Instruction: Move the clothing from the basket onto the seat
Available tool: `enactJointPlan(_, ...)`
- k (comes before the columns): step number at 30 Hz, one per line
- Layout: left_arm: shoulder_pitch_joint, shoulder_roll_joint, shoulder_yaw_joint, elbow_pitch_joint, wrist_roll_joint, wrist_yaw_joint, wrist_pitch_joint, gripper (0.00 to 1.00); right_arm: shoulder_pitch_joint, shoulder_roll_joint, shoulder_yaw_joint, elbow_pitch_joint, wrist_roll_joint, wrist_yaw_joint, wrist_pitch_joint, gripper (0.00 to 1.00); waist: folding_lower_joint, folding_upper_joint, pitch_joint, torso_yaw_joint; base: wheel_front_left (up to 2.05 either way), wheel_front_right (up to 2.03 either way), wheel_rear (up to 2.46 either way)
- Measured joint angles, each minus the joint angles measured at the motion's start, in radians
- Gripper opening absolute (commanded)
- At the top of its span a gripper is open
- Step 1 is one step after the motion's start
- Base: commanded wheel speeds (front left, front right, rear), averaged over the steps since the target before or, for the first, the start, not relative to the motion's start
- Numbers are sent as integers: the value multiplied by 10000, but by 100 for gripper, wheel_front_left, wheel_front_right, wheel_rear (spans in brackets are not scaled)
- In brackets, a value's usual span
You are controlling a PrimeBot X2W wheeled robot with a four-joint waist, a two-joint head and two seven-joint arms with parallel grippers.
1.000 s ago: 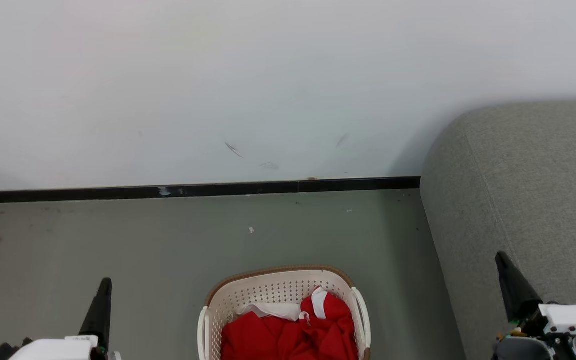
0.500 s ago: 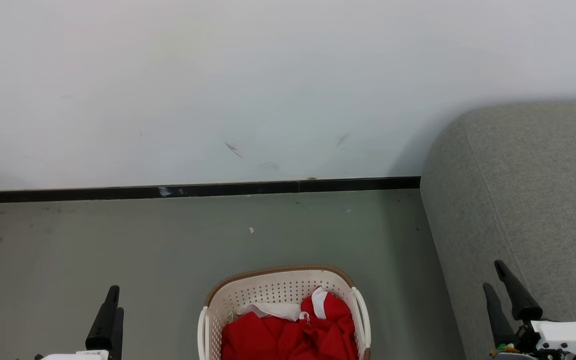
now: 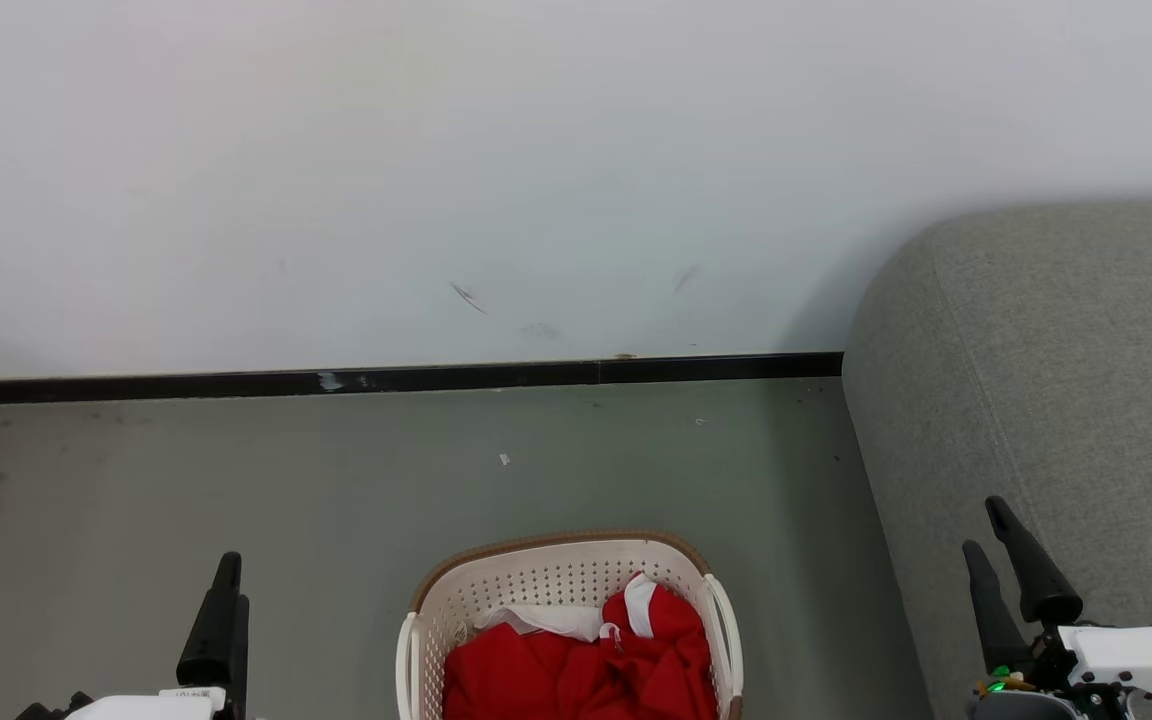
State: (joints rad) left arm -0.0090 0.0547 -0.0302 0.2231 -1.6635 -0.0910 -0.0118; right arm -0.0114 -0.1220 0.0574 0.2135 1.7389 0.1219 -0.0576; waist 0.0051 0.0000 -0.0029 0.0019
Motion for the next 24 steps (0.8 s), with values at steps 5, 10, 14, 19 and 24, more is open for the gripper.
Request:
enactJointPlan(5, -8, 10, -130, -104, 435, -4, -169, 100, -40, -15, 8, -171, -293, 0, -56, 100, 24, 0, -20, 4, 0, 0, 0)
enactJointPlan(10, -13, 52, -242, -201, 849, -10, -351, 100, -87, -125, 127, -366, -780, 0, -163, 100, 33, 0, -34, 9, 0, 0, 0)
enactJointPlan(14, -17, 127, -301, -274, 1267, -10, -476, 100, -87, -276, 205, -431, -1177, 0, -257, 100, 35, 0, -38, 11, 0, 0, 0)
enactJointPlan(19, -30, 171, -380, -395, 1816, -8, -617, 100, -87, -334, 341, -571, -1668, 0, -407, 100, 29, 0, -37, 16, 0, 0, 0)
enactJointPlan(24, -33, 167, -470, -500, 2347, -2, -792, 100, -88, -385, 523, -752, -2140, 2, -585, 100, 11, 0, -28, 22, 0, 0, 0)
